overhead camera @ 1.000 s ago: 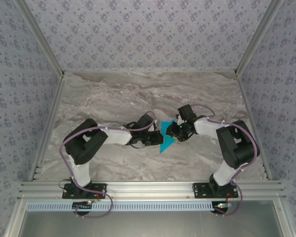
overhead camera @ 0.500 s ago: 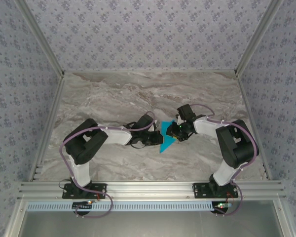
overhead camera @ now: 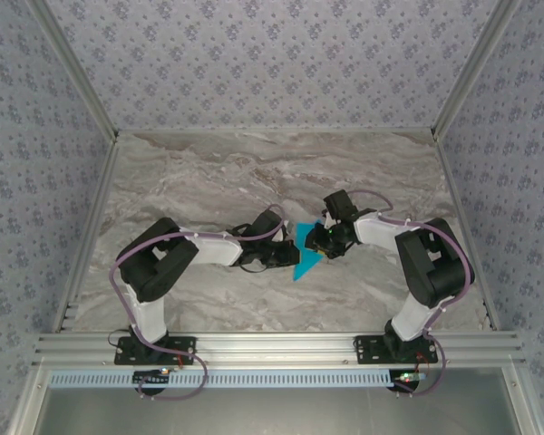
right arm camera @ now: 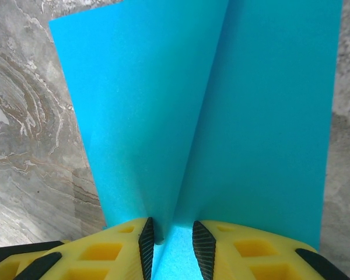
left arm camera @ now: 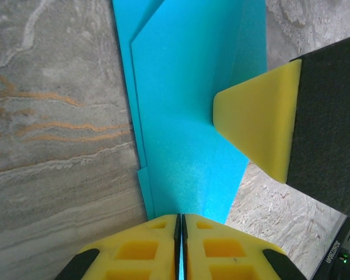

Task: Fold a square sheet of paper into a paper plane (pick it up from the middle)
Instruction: Fourth fold the wing at the center of the table.

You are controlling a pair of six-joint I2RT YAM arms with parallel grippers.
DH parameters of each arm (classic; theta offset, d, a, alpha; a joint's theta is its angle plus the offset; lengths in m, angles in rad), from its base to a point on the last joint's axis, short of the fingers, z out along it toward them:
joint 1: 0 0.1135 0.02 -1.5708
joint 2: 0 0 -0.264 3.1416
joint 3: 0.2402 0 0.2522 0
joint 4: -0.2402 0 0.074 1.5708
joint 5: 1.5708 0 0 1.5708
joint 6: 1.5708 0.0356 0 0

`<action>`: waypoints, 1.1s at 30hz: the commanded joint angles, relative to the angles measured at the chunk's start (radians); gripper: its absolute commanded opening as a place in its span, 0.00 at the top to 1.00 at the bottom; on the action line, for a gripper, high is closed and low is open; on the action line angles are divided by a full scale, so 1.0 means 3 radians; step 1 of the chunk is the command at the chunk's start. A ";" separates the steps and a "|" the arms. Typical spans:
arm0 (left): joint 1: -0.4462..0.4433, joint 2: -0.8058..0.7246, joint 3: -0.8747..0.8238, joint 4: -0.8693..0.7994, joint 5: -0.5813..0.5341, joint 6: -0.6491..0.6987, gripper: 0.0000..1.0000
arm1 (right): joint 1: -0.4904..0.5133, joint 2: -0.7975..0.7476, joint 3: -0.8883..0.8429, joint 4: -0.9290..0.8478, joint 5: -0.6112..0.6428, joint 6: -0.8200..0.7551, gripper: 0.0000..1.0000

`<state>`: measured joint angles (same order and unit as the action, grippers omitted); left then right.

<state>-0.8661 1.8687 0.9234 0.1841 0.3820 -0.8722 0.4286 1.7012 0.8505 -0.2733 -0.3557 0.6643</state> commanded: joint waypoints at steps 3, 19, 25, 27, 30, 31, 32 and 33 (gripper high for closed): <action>-0.0011 -0.0100 0.0039 0.0080 0.0070 0.0089 0.86 | 0.0056 0.0406 -0.0176 -0.0292 0.0499 -0.0037 0.65; -0.0007 -0.0037 0.0061 0.0088 0.0077 0.0094 0.85 | 0.0067 0.0484 -0.0122 -0.0353 0.0521 -0.0033 0.64; -0.0010 0.0004 0.0074 -0.0019 0.0011 0.0097 0.86 | 0.0069 0.0506 -0.0120 -0.0365 0.0535 -0.0021 0.64; -0.0012 0.0009 0.0076 -0.0031 0.0004 0.0099 0.86 | 0.0070 0.0533 -0.0098 -0.0391 0.0551 -0.0026 0.64; -0.0007 0.0023 0.0082 -0.0051 -0.0005 0.0100 0.86 | 0.0085 0.0594 -0.0060 -0.0426 0.0561 -0.0037 0.63; -0.0007 0.0025 0.0085 -0.0056 -0.0011 0.0100 0.87 | 0.0090 0.0608 -0.0056 -0.0432 0.0571 -0.0037 0.63; -0.0012 0.0028 0.0087 -0.0066 -0.0011 0.0100 0.87 | 0.0102 0.0618 -0.0049 -0.0443 0.0579 -0.0038 0.63; -0.0008 0.0032 0.0087 -0.0071 -0.0015 0.0104 0.87 | 0.0112 0.0628 -0.0039 -0.0462 0.0600 -0.0034 0.63</action>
<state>-0.8661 1.8610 0.9234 0.1917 0.3920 -0.8608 0.4397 1.7424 0.9077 -0.3542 -0.3393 0.6647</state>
